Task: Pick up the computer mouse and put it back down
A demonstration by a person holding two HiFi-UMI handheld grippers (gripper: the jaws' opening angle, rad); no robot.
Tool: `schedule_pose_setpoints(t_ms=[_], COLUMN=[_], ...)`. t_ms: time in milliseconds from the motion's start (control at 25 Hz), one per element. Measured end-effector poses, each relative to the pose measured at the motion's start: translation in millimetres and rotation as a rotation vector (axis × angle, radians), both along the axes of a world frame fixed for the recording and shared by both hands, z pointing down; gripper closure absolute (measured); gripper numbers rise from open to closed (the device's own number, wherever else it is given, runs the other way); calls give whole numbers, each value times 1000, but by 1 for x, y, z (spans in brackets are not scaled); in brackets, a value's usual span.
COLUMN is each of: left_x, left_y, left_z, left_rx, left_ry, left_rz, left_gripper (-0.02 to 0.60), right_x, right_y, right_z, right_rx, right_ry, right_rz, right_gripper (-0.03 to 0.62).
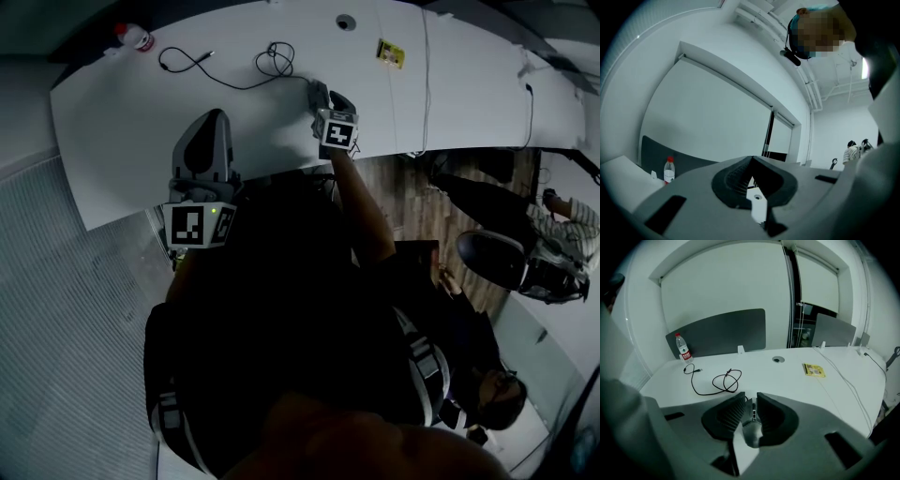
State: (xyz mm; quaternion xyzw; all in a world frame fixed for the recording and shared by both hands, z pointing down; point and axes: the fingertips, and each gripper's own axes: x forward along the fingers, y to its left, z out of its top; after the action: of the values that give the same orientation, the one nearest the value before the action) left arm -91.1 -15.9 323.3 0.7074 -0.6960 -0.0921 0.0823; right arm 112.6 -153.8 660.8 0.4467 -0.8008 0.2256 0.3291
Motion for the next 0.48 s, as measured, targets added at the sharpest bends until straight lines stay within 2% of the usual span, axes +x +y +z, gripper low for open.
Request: schedule_pose_setpoints(t_ms=[240, 480], left_x=[3, 10], left_y=[2, 4], left_z=[-5, -11], left_rx=[20, 31], left_ry=[-4, -9], left_rz=[12, 26], left_gripper=[580, 580], right_x=[2, 4], right_y=[2, 9], right_z=[-37, -81], right_rx=[65, 133], right_ry=[-46, -134], right_rz=[33, 59], right_gripper=[583, 592])
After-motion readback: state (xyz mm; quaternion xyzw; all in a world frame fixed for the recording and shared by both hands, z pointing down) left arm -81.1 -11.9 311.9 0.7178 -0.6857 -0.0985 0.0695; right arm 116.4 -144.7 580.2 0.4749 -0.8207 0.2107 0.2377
